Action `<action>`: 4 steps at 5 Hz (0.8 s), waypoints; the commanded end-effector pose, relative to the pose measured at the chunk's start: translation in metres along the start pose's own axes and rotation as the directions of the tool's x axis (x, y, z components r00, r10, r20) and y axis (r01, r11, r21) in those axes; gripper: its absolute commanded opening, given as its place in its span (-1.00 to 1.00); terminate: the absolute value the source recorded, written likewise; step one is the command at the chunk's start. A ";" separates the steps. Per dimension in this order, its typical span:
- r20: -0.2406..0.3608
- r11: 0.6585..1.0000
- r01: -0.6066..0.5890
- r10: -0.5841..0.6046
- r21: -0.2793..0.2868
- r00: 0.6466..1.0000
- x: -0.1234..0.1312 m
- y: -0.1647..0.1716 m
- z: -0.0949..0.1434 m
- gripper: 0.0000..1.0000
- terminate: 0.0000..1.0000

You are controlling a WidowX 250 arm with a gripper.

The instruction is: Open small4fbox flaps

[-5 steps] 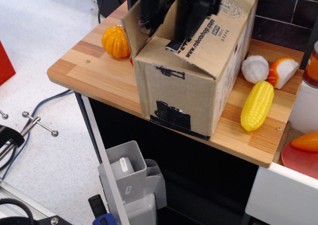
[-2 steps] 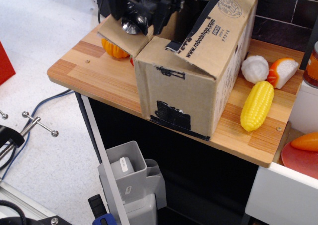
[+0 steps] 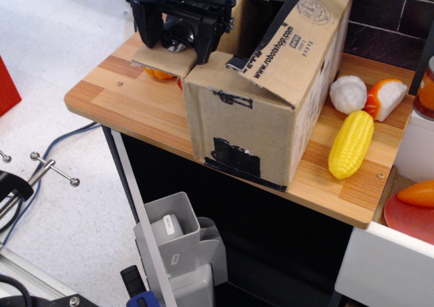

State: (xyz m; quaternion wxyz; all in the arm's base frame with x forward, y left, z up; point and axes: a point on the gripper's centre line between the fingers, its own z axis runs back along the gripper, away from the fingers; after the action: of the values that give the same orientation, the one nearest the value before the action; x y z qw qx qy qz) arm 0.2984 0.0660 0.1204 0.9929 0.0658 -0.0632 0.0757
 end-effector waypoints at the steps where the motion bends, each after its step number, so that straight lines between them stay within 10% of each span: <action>1: 0.048 0.999 -0.018 0.021 -0.049 0.999 0.014 0.000 0.011 1.00 -1.00; 4: 0.038 0.974 -0.112 0.122 -0.199 0.992 0.015 -0.008 -0.012 1.00 -1.00</action>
State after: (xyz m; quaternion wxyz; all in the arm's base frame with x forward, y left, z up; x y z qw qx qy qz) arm 0.3121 0.0606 0.1028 0.9864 -0.0374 -0.0890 0.1334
